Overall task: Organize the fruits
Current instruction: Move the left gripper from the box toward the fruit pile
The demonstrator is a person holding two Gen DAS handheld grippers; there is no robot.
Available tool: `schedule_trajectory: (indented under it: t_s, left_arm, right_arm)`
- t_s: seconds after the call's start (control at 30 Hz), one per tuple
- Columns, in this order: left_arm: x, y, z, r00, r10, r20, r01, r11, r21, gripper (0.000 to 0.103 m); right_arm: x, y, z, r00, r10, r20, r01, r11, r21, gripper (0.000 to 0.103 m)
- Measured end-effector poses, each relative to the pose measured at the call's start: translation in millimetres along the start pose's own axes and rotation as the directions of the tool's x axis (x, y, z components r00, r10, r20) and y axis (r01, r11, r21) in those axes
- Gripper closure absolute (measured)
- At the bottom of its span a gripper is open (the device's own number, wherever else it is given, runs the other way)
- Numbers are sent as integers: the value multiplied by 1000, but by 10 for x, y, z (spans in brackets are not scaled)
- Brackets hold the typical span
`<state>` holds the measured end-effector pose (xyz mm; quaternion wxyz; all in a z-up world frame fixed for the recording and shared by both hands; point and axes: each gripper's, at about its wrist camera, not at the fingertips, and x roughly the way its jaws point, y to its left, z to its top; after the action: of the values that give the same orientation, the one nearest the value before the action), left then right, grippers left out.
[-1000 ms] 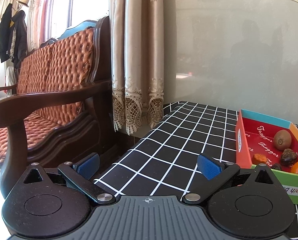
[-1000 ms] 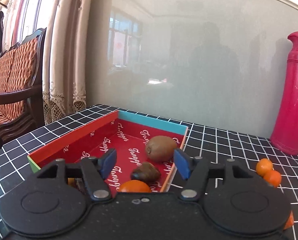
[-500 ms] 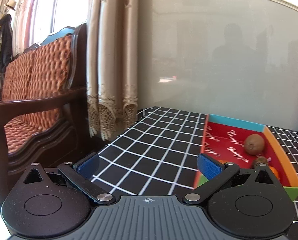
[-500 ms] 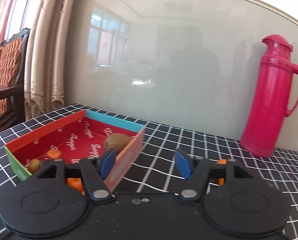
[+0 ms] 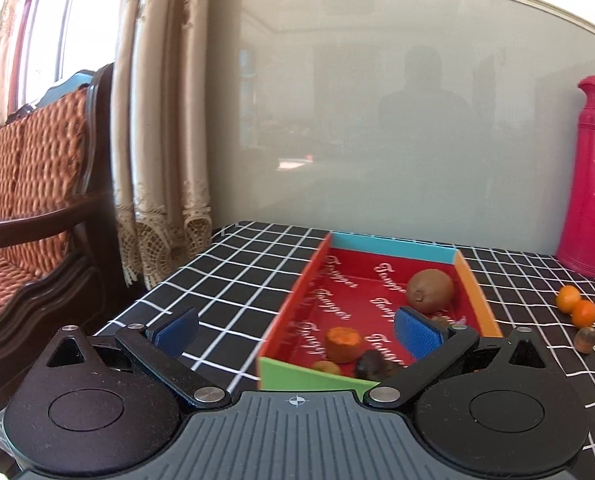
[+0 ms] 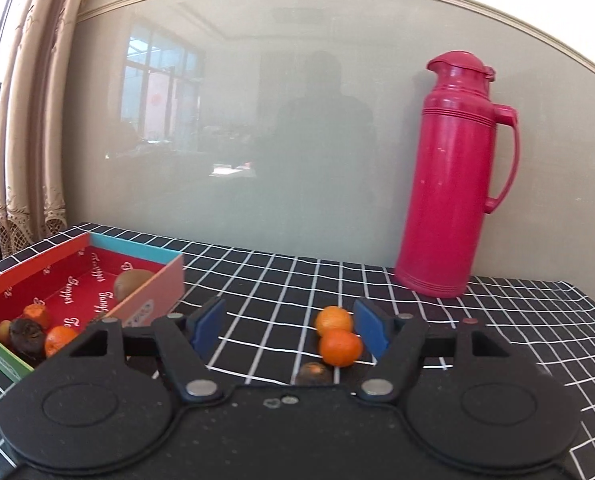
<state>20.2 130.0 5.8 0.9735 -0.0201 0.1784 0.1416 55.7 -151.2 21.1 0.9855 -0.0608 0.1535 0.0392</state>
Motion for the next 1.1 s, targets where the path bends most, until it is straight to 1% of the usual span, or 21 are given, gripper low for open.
schedule_trajectory:
  t_s: [0.13,0.33,0.37,0.4,0.43,0.6,0.8,0.87,1.1]
  left_arm:
    - [-30,-196,14,999,-35,5,34,999,29,0]
    - [-62,-459,25,996,-90,2,90,995,40,0]
    - [-71,-519,25,994,-105,0,105,993,44,0]
    - [-87,-579,16,993,-119,-1,119,992,48,0]
    - [-95,-635,17,991,-134,-2,134,990,52,0]
    - [-135,-944,-9,981,-194,-4,193,977,95,0]
    - [-172,-1294,-62,966,-258,-25,259,958,119,0]
    - [-176,-1411,-84,958,-284,-37,286,950,122,0]
    - [-185,-1832,-198,939,-336,-71,343,926,159,0]
  right_arm:
    - [-71,-215,-16,1000,-30,0,30,999,26,33]
    - [-150,-520,-76,996,-93,-7,94,994,48,32]
    - [-165,-578,-92,995,-104,-9,104,993,54,32]
    - [-184,-639,-111,993,-117,-12,117,991,60,28]
    - [-208,-702,-130,991,-132,-15,132,989,65,24]
    - [-302,-1040,-225,979,-200,-30,202,974,104,14]
    - [-395,-1382,-349,968,-246,-54,251,958,139,14]
    - [-427,-1463,-381,964,-261,-57,266,953,146,14]
    - [-494,-1703,-474,953,-292,-77,301,939,164,14]
